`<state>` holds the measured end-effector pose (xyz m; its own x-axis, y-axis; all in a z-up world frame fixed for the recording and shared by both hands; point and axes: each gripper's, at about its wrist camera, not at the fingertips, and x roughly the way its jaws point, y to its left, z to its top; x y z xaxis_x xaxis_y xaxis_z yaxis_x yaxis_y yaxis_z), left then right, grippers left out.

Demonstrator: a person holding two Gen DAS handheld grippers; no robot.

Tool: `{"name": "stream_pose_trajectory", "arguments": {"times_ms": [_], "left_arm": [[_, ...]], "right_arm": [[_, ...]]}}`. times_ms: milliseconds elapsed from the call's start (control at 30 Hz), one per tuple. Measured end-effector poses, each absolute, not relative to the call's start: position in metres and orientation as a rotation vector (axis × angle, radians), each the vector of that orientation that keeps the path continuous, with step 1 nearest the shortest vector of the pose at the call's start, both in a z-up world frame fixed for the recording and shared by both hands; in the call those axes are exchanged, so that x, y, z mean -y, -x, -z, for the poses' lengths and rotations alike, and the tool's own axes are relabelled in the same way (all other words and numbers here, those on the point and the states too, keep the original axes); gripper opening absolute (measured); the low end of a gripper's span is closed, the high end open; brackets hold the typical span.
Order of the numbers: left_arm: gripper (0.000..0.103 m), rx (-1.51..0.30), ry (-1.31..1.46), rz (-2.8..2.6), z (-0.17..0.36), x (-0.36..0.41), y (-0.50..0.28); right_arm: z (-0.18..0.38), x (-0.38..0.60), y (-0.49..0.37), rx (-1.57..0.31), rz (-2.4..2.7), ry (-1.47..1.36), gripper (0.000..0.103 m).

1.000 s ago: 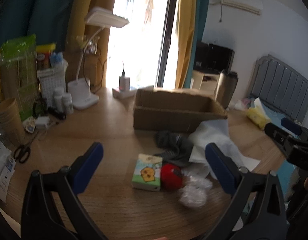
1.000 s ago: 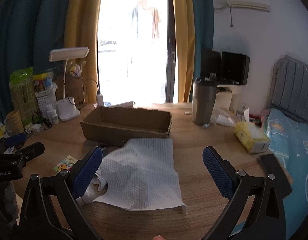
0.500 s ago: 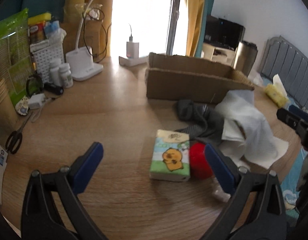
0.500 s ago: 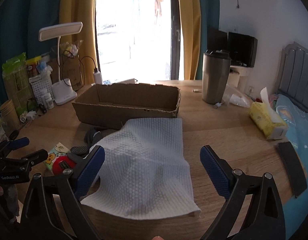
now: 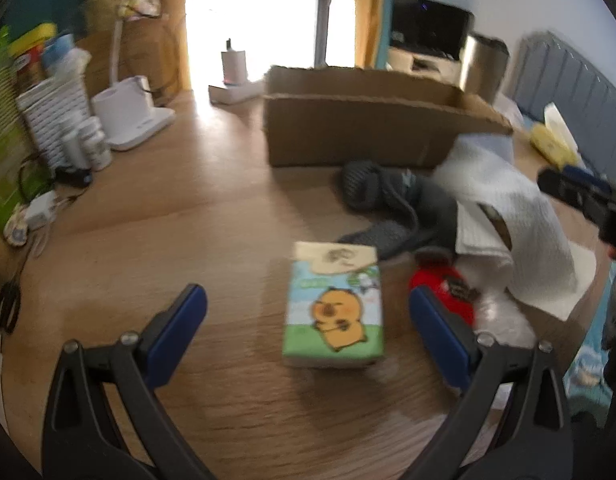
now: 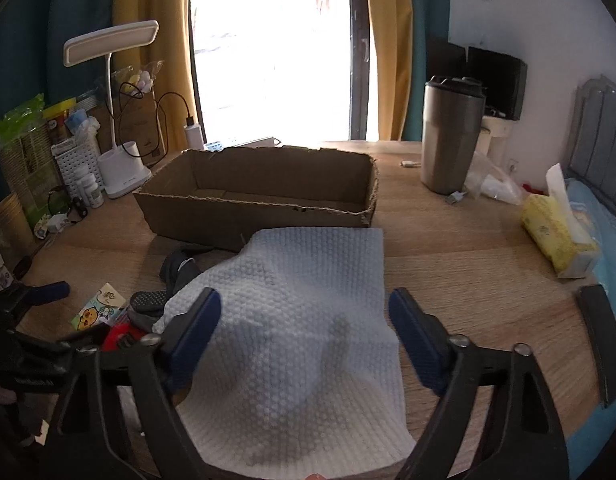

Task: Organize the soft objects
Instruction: 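Grasp the cartoon tissue pack with the left tool while the right tool grasps the white towel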

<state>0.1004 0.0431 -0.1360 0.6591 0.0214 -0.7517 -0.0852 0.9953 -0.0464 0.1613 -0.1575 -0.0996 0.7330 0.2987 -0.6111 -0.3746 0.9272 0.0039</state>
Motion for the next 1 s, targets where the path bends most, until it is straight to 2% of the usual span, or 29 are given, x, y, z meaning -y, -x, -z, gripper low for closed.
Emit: {"name": "stream_pose_trajectory", "arguments": {"times_ms": [167, 300, 367, 400, 467, 500, 567, 1000], "left_arm": [[0.100, -0.878, 0.110, -0.041, 0.140, -0.047, -0.106], [0.072, -0.893, 0.113, -0.037, 0.143, -0.046, -0.107], [0.064, -0.891, 0.114, -0.030, 0.142, -0.045, -0.106], [0.059, -0.888, 0.114, -0.028, 0.142, -0.044, -0.105], [0.052, -0.885, 0.126, -0.021, 0.140, -0.045, -0.104], [0.048, -0.884, 0.129, -0.019, 0.140, -0.044, -0.104], [0.047, -0.885, 0.133, -0.015, 0.140, -0.044, -0.103], [0.047, -0.832, 0.153, 0.002, 0.122, -0.046, -0.100]], "right_arm": [[0.103, 0.155, -0.167, -0.684, -0.403, 0.108, 0.073], [0.108, 0.152, -0.171, -0.725, -0.437, 0.099, 0.065], [0.110, 0.149, -0.171, -0.738, -0.456, 0.103, 0.042], [0.111, 0.149, -0.171, -0.743, -0.463, 0.100, 0.038], [0.111, 0.149, -0.170, -0.747, -0.475, 0.091, 0.023], [0.110, 0.150, -0.169, -0.744, -0.481, 0.092, 0.020], [0.108, 0.150, -0.166, -0.732, -0.488, 0.101, 0.009], [0.077, 0.170, -0.156, -0.625, -0.493, 0.064, 0.004]]}}
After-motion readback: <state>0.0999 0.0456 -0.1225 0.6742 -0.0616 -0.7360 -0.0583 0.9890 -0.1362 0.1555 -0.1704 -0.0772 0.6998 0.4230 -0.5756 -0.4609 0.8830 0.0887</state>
